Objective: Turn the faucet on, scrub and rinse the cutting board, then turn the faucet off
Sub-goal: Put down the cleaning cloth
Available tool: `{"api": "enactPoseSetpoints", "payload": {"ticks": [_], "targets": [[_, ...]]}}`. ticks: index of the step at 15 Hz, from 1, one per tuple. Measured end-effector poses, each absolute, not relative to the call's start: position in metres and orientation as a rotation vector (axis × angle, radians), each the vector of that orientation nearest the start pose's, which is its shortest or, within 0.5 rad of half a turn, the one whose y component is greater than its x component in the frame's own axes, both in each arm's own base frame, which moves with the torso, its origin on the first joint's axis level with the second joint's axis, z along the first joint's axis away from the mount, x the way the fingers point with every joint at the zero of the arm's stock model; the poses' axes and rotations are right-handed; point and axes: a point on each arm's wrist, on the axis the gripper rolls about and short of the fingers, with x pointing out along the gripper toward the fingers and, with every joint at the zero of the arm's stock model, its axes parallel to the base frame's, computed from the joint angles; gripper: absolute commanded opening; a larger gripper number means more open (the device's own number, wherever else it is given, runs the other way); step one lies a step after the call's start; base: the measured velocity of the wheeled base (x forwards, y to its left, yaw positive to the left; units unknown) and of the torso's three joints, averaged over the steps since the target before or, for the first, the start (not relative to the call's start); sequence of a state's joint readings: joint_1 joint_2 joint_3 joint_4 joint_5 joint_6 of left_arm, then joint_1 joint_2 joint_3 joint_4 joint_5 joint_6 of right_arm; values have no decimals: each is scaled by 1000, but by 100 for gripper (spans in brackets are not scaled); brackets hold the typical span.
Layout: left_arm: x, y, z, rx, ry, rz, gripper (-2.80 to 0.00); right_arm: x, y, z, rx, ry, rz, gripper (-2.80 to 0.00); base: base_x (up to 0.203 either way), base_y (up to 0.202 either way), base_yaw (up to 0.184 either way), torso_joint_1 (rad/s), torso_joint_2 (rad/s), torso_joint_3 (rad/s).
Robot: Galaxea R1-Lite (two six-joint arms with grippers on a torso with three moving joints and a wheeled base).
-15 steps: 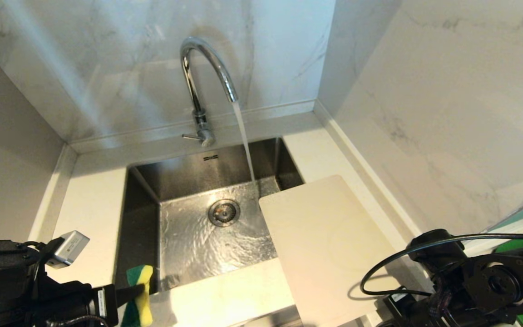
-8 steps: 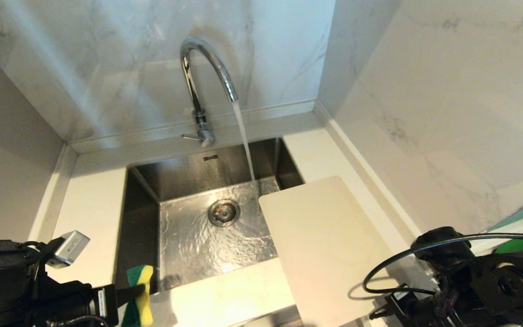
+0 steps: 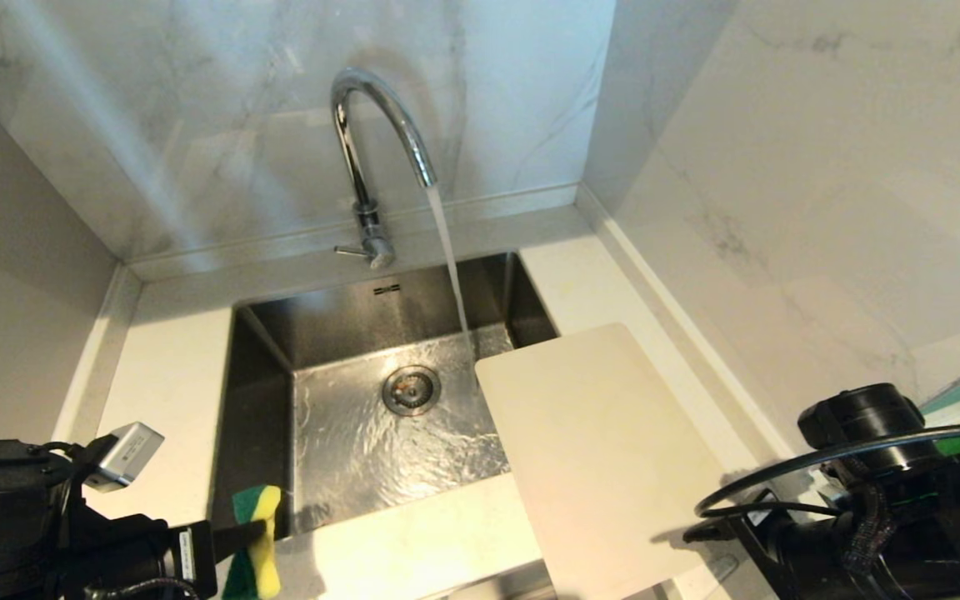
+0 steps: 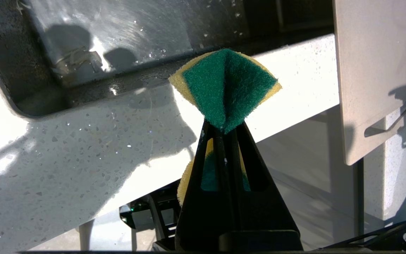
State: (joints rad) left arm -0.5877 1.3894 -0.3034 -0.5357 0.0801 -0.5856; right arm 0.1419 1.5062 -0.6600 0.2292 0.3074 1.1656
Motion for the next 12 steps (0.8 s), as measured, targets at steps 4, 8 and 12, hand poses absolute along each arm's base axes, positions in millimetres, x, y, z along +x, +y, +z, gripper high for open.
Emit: {"api": "enactPoseSetpoints", "payload": {"ticks": [4,8,12], "targets": [[152,-99,122,-377,646,-317,-280,181,32,161,979,1100,-125,-280,0,0,0,0,0,0],[153,-97,123,-374,639,-308,-280,171,27,221,803,902,-77,-280,0,0,0,0,0,0],[153,-97,123,-374,639,-305,-280,149,6,281,572,614,-148,-280,0,0,0,0,0,0]]}}
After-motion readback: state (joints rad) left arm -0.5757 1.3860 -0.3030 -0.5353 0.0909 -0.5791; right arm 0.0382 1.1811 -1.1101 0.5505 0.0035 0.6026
